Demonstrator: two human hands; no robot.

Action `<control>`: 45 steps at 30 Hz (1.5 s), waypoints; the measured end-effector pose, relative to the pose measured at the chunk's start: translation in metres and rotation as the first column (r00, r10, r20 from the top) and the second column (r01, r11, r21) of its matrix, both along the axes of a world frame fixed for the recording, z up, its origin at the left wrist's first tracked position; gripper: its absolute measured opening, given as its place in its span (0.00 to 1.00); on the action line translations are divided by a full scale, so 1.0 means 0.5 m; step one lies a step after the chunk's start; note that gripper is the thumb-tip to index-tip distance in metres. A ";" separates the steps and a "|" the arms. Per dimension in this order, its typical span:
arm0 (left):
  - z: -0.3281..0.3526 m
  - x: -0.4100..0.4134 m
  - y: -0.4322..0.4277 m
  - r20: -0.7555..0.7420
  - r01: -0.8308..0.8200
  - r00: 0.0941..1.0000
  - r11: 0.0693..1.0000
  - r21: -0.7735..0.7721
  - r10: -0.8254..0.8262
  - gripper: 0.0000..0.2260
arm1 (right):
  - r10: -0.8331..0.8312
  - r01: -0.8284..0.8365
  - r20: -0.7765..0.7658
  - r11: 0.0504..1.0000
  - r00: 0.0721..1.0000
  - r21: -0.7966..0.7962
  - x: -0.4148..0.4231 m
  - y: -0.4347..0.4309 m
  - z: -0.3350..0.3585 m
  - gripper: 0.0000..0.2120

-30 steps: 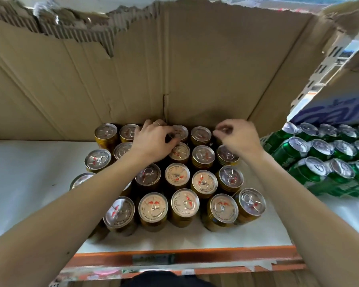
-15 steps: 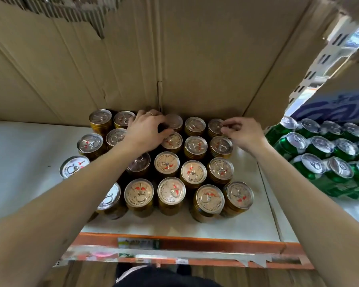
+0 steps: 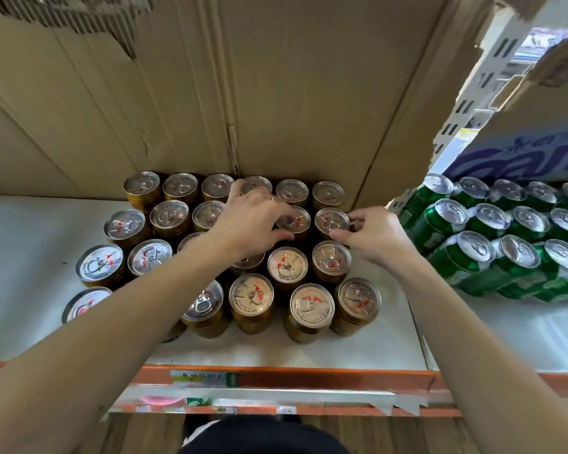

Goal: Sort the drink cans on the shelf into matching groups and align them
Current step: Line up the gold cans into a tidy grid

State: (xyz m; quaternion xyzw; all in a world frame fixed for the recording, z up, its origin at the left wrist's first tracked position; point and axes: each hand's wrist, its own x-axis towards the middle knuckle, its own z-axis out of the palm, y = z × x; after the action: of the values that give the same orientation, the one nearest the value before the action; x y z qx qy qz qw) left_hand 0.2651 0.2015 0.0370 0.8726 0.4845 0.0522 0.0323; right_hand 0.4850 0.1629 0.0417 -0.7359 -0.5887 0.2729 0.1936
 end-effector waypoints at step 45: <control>0.014 -0.367 0.010 0.095 -0.247 0.958 0.948 -0.199 0.269 0.17 | 0.405 -0.482 0.431 0.872 0.806 0.082 -0.358 0.075 0.020 0.16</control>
State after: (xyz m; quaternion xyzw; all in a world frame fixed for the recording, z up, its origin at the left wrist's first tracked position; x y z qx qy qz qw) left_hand 0.0815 0.2064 0.0440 0.7901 0.5945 0.0634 0.1354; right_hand 0.3061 0.2002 0.0519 -0.5954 -0.7946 0.0975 0.0679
